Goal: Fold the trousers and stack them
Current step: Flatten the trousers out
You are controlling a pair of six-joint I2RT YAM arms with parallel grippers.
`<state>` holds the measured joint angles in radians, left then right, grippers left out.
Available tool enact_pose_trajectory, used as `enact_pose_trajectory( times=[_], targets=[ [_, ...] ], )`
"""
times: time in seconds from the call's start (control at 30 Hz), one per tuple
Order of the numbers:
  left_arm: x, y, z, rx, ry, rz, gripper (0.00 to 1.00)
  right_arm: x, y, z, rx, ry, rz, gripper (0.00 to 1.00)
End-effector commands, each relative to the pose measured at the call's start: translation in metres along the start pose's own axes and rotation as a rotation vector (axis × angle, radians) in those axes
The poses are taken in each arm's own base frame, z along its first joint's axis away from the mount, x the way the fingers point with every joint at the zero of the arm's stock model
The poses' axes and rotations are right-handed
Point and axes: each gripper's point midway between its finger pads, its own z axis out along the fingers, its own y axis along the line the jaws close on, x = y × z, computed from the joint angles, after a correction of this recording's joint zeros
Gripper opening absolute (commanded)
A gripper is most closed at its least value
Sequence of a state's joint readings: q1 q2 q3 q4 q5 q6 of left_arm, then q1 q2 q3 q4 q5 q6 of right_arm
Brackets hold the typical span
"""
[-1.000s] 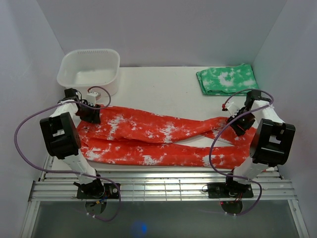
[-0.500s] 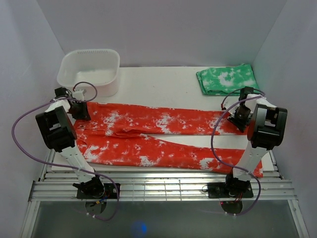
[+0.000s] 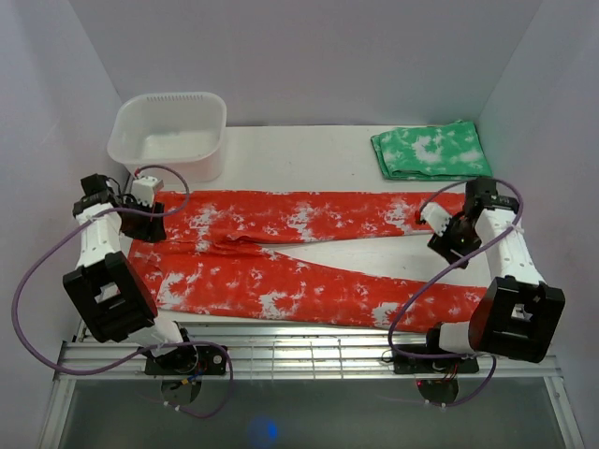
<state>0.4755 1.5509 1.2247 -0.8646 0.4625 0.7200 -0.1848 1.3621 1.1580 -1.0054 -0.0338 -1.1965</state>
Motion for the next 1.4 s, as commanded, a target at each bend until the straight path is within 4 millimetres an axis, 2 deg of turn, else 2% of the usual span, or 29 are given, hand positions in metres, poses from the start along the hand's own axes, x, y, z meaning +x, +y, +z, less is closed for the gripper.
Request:
enact_pose_trajectory(
  times=[0.0, 0.03, 0.1, 0.13, 0.23, 0.27, 0.3, 0.37, 0.43, 0.47, 0.53, 0.6, 0.63, 0.73, 0.8, 0.83, 0.87, 0.9, 0.93, 0.97, 1.0, 1.03, 1.07, 1.1, 1.2, 1.3, 1.37],
  targets=[
    [0.047, -0.049, 0.006, 0.146, 0.059, 0.043, 0.62, 0.045, 0.104, 0.047, -0.331, 0.115, -0.029, 0.59],
    [0.054, -0.054, 0.011, 0.164, 0.078, 0.03, 0.61, 0.053, 0.105, 0.059, -0.32, 0.144, -0.026, 0.56],
    [0.075, -0.06, 0.026, 0.187, 0.138, -0.005, 0.58, 0.066, 0.095, 0.078, -0.269, 0.216, -0.026, 0.52],
    [0.083, -0.06, 0.036, 0.196, 0.157, -0.039, 0.57, 0.067, 0.089, 0.09, -0.261, 0.231, -0.012, 0.46],
    [0.089, -0.061, 0.048, 0.203, 0.18, -0.126, 0.55, 0.069, 0.072, 0.105, -0.208, 0.25, -0.018, 0.38],
    [0.088, -0.057, 0.052, 0.194, 0.176, -0.14, 0.55, 0.07, 0.068, 0.111, -0.2, 0.257, -0.02, 0.33],
    [0.092, -0.057, 0.059, 0.2, 0.191, -0.165, 0.53, 0.068, 0.056, 0.117, -0.154, 0.254, -0.022, 0.2],
    [0.091, -0.052, 0.067, 0.184, 0.19, -0.213, 0.51, 0.068, 0.048, 0.127, -0.147, 0.263, -0.005, 0.08],
    [0.094, -0.049, 0.077, 0.188, 0.209, -0.257, 0.48, 0.057, 0.025, 0.129, -0.1, 0.239, 0.014, 0.08],
    [0.088, -0.043, 0.08, 0.179, 0.198, -0.267, 0.47, 0.053, 0.018, 0.131, -0.091, 0.231, 0.024, 0.08],
    [0.088, -0.04, 0.088, 0.173, 0.21, -0.321, 0.44, 0.037, -0.01, 0.127, -0.017, 0.18, 0.044, 0.08],
    [0.079, -0.031, 0.091, 0.15, 0.192, -0.35, 0.43, 0.024, -0.03, 0.123, 0.034, 0.147, 0.063, 0.08],
    [0.077, -0.028, 0.094, 0.148, 0.189, -0.363, 0.43, 0.013, -0.049, 0.115, 0.082, 0.115, 0.071, 0.08],
    [0.066, -0.022, 0.095, 0.14, 0.163, -0.386, 0.42, -0.012, -0.079, 0.097, 0.147, 0.035, 0.096, 0.08],
    [0.056, -0.026, 0.091, 0.172, 0.137, -0.375, 0.45, -0.015, -0.07, 0.089, 0.081, 0.039, 0.113, 0.08],
    [0.052, -0.029, 0.087, 0.187, 0.124, -0.363, 0.48, -0.021, -0.073, 0.081, 0.07, 0.018, 0.114, 0.19],
    [0.046, -0.034, 0.077, 0.206, 0.112, -0.345, 0.5, -0.02, -0.067, 0.074, 0.055, 0.017, 0.12, 0.25],
    [0.039, -0.036, 0.07, 0.215, 0.091, -0.315, 0.53, -0.012, -0.057, 0.067, 0.024, 0.036, 0.129, 0.31],
    [0.031, -0.04, 0.064, 0.238, 0.059, -0.257, 0.55, -0.015, -0.051, 0.062, 0.005, -0.004, 0.123, 0.44],
    [0.029, -0.045, 0.056, 0.243, 0.054, -0.23, 0.57, -0.011, -0.043, 0.052, 0.009, -0.013, 0.12, 0.48],
    [0.018, -0.05, 0.045, 0.229, 0.026, -0.172, 0.58, -0.005, -0.034, 0.048, -0.008, -0.013, 0.124, 0.51],
    [0.018, -0.051, 0.041, 0.215, 0.033, -0.128, 0.58, -0.002, -0.029, 0.042, -0.004, -0.014, 0.105, 0.51],
    [0.014, -0.053, 0.035, 0.196, 0.024, -0.099, 0.59, 0.008, -0.009, 0.051, -0.051, 0.013, 0.107, 0.51],
    [0.015, -0.055, 0.034, 0.192, 0.029, -0.083, 0.59, 0.015, 0.0, 0.054, -0.064, 0.042, 0.104, 0.5],
    [0.034, -0.058, 0.038, 0.19, 0.09, -0.091, 0.59, 0.035, 0.033, 0.078, -0.154, 0.096, 0.142, 0.49],
    [0.062, -0.059, 0.043, 0.173, 0.176, -0.076, 0.58, 0.053, 0.057, 0.098, -0.229, 0.137, 0.197, 0.47],
    [0.08, -0.061, 0.043, 0.162, 0.218, -0.058, 0.57, 0.065, 0.065, 0.104, -0.242, 0.156, 0.205, 0.47]
  ],
)
